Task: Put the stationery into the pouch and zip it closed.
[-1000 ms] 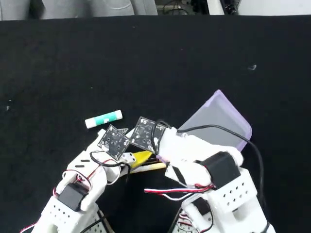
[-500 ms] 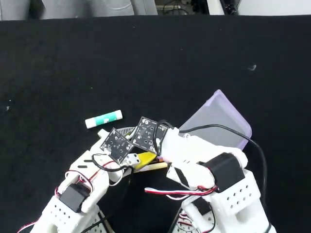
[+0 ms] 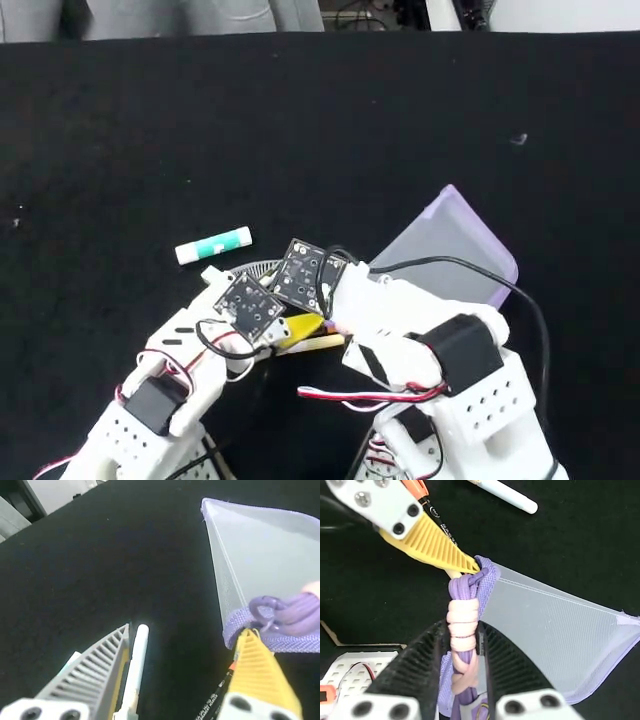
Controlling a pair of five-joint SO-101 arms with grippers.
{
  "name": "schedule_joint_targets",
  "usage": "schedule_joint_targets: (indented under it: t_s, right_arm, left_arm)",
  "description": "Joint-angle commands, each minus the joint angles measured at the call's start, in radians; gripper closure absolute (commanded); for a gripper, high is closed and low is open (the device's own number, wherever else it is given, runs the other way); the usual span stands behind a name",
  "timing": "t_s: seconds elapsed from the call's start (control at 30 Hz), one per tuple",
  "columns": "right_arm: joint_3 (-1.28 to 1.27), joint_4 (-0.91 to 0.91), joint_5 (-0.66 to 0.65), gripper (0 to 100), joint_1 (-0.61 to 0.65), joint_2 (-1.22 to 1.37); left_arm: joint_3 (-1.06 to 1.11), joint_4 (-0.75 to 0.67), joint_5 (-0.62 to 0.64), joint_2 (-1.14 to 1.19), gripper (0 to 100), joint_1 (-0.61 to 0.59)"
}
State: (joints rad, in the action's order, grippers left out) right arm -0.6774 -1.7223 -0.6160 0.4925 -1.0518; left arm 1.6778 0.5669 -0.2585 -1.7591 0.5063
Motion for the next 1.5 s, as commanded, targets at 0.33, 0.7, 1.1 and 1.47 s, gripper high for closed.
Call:
schedule_joint_targets:
  t_s: [0.33,0.7,1.1,1.47]
  right_arm:
    - [0.059,-0.017,0.012,98.8,0.018,0.015]
    - [0.059,-0.017,0.012,98.8,0.018,0.015]
    - [0.067,-0.023,0.014,98.8,0.012,0.007]
    - [0.070,-0.025,0.014,98.8,-0.003,0.007]
  left_arm:
    - [0.030,-0.278,-0.012,0.247,67,0.079]
    - [-0.053,-0.531,-0.015,0.523,79,0.088]
    - [-0.226,-0.539,-0.011,0.796,77,0.228]
    - [-0.196,-0.686,-0.011,0.818,94,0.226]
